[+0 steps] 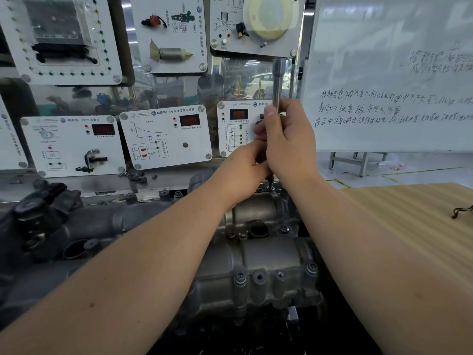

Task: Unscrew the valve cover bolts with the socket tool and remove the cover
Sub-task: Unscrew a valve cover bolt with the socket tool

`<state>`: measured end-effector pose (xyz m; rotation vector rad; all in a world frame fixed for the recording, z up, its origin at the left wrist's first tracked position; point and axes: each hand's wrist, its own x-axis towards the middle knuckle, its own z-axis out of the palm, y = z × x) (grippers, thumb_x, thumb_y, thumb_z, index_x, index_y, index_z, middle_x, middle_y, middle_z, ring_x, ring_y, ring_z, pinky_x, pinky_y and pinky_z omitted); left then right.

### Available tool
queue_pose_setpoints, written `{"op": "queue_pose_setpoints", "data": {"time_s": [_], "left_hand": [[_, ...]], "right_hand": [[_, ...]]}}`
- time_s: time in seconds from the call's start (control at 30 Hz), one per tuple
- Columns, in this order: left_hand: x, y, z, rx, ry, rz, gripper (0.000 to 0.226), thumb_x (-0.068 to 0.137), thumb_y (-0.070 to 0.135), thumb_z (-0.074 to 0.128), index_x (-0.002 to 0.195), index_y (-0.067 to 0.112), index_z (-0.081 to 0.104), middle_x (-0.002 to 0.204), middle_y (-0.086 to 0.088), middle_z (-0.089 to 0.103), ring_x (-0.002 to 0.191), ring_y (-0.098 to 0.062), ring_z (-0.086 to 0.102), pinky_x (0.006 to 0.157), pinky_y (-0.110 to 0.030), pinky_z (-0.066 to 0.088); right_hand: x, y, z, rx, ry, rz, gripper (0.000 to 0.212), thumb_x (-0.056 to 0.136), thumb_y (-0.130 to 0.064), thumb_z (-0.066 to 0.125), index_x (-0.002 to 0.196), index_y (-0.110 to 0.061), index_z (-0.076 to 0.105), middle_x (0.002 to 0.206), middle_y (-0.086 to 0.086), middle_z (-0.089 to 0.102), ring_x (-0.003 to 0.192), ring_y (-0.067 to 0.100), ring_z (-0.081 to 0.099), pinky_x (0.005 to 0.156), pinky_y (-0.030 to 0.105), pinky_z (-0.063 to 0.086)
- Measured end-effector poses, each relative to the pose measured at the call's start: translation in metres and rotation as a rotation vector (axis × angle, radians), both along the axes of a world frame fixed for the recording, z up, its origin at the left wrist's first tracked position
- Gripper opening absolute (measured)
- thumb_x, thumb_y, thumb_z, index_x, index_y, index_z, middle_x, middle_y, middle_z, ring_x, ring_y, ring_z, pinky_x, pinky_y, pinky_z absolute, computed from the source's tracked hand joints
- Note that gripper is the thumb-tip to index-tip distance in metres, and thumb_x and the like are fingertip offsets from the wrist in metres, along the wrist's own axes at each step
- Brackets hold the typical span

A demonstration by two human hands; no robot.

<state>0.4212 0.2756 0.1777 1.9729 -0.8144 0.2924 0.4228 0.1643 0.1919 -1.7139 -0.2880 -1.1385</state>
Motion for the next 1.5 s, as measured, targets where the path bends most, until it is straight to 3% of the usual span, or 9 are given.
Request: {"op": "queue_pose_setpoints", "data": {"time_s": [0.2, 0.43, 0.53, 0.67, 0.87, 0.97, 1.13, 1.3, 1.5], "left_hand": [[0.0017, -0.0003, -0.0004, 0.006, 0.023, -0.030, 0.020, 0.104, 0.015, 0.051, 0.112, 0.012, 0.069, 0.095, -0.007, 0.075, 0.071, -0.003, 0.062, 0.069, -0.023, 0.050], [0.0014, -0.0003, -0.0001, 0.013, 0.002, -0.002, 0.018, 0.101, 0.013, 0.055, 0.116, 0.009, 0.064, 0.104, -0.011, 0.073, 0.102, -0.031, 0.068, 0.094, -0.055, 0.052], [0.0026, -0.0021, -0.0010, -0.002, 0.022, -0.001, 0.018, 0.100, 0.014, 0.054, 0.113, 0.014, 0.067, 0.103, -0.009, 0.074, 0.101, -0.029, 0.069, 0.094, -0.052, 0.054], [0.0034, -0.0016, -0.0013, -0.022, 0.037, -0.025, 0.020, 0.102, 0.016, 0.053, 0.101, 0.028, 0.069, 0.093, 0.000, 0.076, 0.076, -0.005, 0.066, 0.068, -0.027, 0.052], [0.0038, -0.0017, -0.0016, -0.019, 0.019, -0.005, 0.019, 0.098, 0.010, 0.058, 0.116, 0.011, 0.065, 0.106, -0.009, 0.073, 0.103, -0.029, 0.068, 0.096, -0.054, 0.052], [0.0034, -0.0025, -0.0019, -0.024, 0.036, -0.011, 0.019, 0.098, 0.014, 0.057, 0.114, 0.014, 0.067, 0.104, -0.010, 0.074, 0.099, -0.027, 0.069, 0.093, -0.050, 0.055], [0.0061, -0.0005, -0.0019, -0.010, 0.025, -0.019, 0.016, 0.100, 0.016, 0.054, 0.098, 0.019, 0.069, 0.080, 0.005, 0.071, 0.066, -0.006, 0.054, 0.065, -0.029, 0.045], [0.0050, -0.0003, -0.0016, 0.001, -0.004, -0.012, 0.016, 0.100, 0.014, 0.057, 0.114, 0.015, 0.066, 0.100, -0.002, 0.073, 0.097, -0.023, 0.069, 0.091, -0.047, 0.056], [0.0061, -0.0005, -0.0026, -0.019, 0.007, -0.015, 0.017, 0.101, 0.017, 0.054, 0.102, 0.024, 0.070, 0.093, -0.002, 0.075, 0.077, -0.011, 0.065, 0.075, -0.032, 0.052]], "right_hand": [[-0.0035, 0.0031, 0.0023, -0.007, -0.004, -0.025, 0.026, 0.105, -0.035, 0.038, 0.083, -0.034, 0.051, 0.080, -0.008, 0.069, 0.076, 0.014, 0.066, 0.076, 0.038, 0.054], [0.0018, -0.0009, -0.0013, 0.021, -0.010, 0.033, 0.018, 0.103, -0.036, 0.049, 0.114, -0.023, 0.053, 0.078, -0.007, 0.072, 0.077, 0.002, 0.070, 0.074, 0.022, 0.054], [0.0001, 0.0002, 0.0004, 0.004, -0.016, 0.010, 0.014, 0.104, -0.035, 0.043, 0.095, -0.032, 0.053, 0.078, -0.010, 0.070, 0.067, 0.001, 0.066, 0.063, 0.013, 0.047], [-0.0018, 0.0023, 0.0024, -0.002, -0.019, -0.001, 0.024, 0.104, -0.035, 0.038, 0.083, -0.034, 0.050, 0.080, -0.008, 0.069, 0.063, 0.005, 0.064, 0.064, 0.021, 0.049], [-0.0005, 0.0006, 0.0011, 0.023, -0.016, 0.033, 0.003, 0.103, -0.037, 0.050, 0.101, -0.034, 0.049, 0.078, -0.009, 0.073, 0.075, 0.004, 0.070, 0.075, 0.027, 0.055], [-0.0022, 0.0013, 0.0019, 0.019, -0.022, 0.023, 0.016, 0.104, -0.035, 0.046, 0.089, -0.034, 0.051, 0.075, -0.013, 0.071, 0.066, 0.000, 0.066, 0.063, 0.013, 0.048], [-0.0034, 0.0026, 0.0022, 0.031, -0.011, 0.037, 0.027, 0.105, -0.035, 0.039, 0.084, -0.032, 0.055, 0.074, -0.009, 0.069, 0.064, 0.001, 0.062, 0.064, 0.019, 0.047], [-0.0007, 0.0008, 0.0004, 0.045, -0.015, 0.055, 0.012, 0.101, -0.041, 0.050, 0.109, -0.032, 0.052, 0.077, -0.008, 0.074, 0.078, 0.002, 0.071, 0.074, 0.028, 0.056], [-0.0022, 0.0020, 0.0025, 0.025, -0.024, 0.008, 0.020, 0.103, -0.038, 0.041, 0.087, -0.037, 0.054, 0.076, -0.010, 0.071, 0.068, 0.005, 0.067, 0.066, 0.021, 0.050]]}}
